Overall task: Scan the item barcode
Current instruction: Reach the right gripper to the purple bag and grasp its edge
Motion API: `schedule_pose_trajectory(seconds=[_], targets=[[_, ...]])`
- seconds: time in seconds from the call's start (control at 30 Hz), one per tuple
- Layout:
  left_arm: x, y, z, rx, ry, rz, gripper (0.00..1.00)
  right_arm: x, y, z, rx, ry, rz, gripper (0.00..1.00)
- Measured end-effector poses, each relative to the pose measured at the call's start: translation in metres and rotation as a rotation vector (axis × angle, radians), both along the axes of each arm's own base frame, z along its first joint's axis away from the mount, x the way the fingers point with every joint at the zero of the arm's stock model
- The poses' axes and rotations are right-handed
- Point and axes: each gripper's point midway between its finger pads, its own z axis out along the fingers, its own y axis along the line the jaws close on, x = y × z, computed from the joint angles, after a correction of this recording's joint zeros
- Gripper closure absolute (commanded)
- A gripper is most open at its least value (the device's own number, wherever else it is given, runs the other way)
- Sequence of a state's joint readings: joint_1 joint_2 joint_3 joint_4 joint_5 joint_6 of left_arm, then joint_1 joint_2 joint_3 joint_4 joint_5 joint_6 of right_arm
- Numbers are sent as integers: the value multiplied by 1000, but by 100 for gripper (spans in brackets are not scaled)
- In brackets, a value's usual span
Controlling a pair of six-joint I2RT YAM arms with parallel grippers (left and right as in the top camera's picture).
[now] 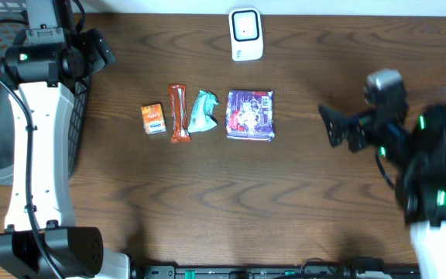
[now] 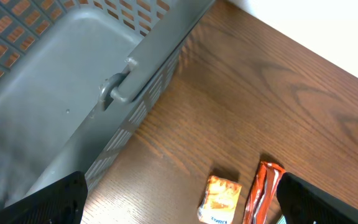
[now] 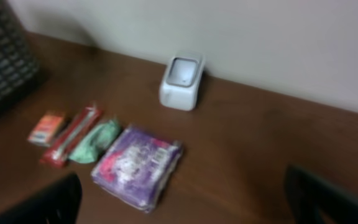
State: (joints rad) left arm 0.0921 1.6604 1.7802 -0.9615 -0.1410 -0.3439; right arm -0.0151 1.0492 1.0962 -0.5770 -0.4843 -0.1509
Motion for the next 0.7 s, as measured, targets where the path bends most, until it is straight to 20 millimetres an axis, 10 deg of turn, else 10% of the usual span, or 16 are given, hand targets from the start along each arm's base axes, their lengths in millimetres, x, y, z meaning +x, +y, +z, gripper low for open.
schedule_pose_trajectory(seconds=[0.7], targets=[[0,0,0,0,0,0,2,68,73,-90,305,527,108,2]])
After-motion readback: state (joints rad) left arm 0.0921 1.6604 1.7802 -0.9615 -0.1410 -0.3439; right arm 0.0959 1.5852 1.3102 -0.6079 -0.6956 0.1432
